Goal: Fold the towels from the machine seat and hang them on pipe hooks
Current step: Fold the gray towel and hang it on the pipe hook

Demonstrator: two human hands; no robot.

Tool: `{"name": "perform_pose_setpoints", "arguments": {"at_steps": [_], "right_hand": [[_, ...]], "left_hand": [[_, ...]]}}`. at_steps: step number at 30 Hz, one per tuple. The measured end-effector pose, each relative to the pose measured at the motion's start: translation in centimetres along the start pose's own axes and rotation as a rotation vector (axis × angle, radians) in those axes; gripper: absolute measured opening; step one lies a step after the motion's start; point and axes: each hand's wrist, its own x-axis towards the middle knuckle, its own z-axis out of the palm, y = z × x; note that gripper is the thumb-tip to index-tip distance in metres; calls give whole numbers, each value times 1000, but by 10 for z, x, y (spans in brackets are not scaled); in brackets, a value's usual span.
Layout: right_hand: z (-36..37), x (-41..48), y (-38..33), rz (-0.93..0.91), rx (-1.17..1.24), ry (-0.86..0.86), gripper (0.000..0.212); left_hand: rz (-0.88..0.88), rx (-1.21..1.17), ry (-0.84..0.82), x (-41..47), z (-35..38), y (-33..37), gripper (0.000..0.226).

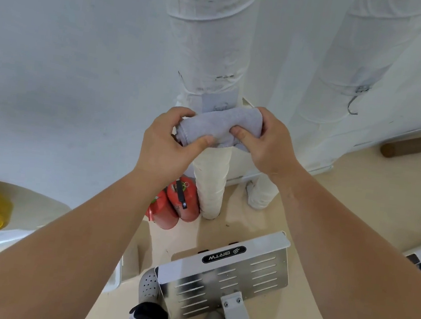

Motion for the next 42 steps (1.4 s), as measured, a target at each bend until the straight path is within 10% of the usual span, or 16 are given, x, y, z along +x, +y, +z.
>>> {"name": "perform_pose_setpoints", "arguments": {"at_steps": [15, 29, 42], "right_hand": [[-4, 1, 4, 44, -137, -69, 35], [-8, -27, -14, 164, -23, -33, 102], [-13, -40, -32, 262, -109, 31, 78]], "left_hand": [[-135, -4, -9, 11, 8, -6, 25], [-106, 115, -22, -6, -10, 13, 74], [-88, 203, -47, -16, -8, 22, 59]]}}
